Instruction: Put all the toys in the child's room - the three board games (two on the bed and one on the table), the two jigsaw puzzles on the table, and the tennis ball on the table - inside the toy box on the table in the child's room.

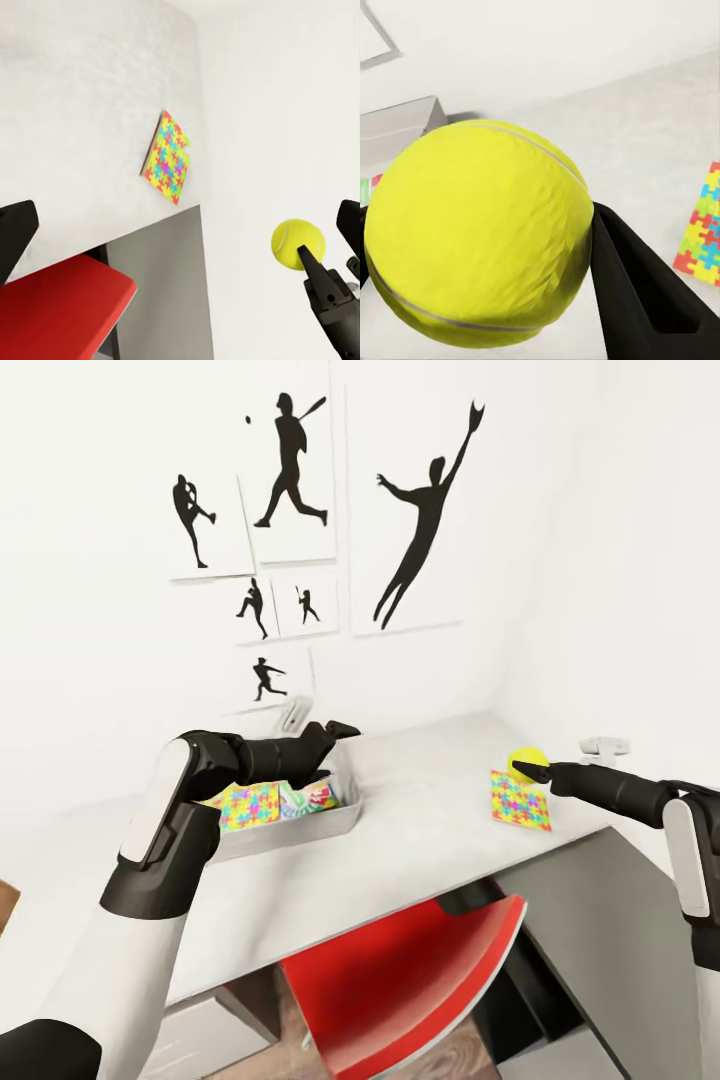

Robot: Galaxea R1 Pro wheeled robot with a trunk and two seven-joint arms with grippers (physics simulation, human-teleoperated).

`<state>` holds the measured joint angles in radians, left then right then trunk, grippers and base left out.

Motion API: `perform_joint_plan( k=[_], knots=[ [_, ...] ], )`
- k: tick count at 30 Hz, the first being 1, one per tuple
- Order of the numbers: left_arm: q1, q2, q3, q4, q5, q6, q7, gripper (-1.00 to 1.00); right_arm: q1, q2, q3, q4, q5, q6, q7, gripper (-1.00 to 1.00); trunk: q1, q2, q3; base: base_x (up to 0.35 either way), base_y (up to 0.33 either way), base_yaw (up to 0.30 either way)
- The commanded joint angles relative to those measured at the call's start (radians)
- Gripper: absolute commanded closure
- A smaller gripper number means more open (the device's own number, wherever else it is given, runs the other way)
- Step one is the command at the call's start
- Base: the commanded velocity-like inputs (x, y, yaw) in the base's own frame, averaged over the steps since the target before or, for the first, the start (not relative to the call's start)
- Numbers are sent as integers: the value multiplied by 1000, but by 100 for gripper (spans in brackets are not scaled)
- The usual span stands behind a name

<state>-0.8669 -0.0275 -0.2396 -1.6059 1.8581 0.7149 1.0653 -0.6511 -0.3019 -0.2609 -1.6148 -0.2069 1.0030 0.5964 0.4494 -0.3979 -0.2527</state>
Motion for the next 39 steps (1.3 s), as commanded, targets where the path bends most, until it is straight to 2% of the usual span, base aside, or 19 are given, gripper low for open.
perform_joint_plan(
  k=[1, 19, 27, 32, 33, 37, 39],
  knots=[
    [-1, -1, 1, 0, 7, 3, 9, -100, -1, 0, -1, -1, -5, 8, 0, 100, 1, -2, -1, 0, 0, 280],
    [-1, 0, 2, 0, 7, 3, 8, -100, -1, 0, -1, -1, -5, 8, 0, 100, 1, -2, 16, 0, 0, 253],
    [-1, -1, -4, -1, 8, 6, 7, -100, 2, -2, -2, 0, -5, 0, 3, 100, 1, -2, 18, 0, 0, 66],
    [4, 0, -5, -2, 7, 64, 3, -100, 0, -1, -3, 0, -5, -2, 2, 100, 1, -2, 18, 0, 0, 4],
    [6, 0, -4, -2, 7, 70, 0, -100, 0, -1, -4, 0, -5, -2, 2, 100, 1, -2, 18, 0, 0, 0],
    [28, 3, 4, 0, 8, 82, -90, -100, 0, -1, -5, 0, -5, -1, 4, 100, 1, -2, 18, 0, 123, 0],
    [30, 3, 5, 0, 8, 83, -96, -100, 1, -3, -8, 0, -5, -3, 19, 100, 1, -2, 18, 0, 298, 0]
  ],
)
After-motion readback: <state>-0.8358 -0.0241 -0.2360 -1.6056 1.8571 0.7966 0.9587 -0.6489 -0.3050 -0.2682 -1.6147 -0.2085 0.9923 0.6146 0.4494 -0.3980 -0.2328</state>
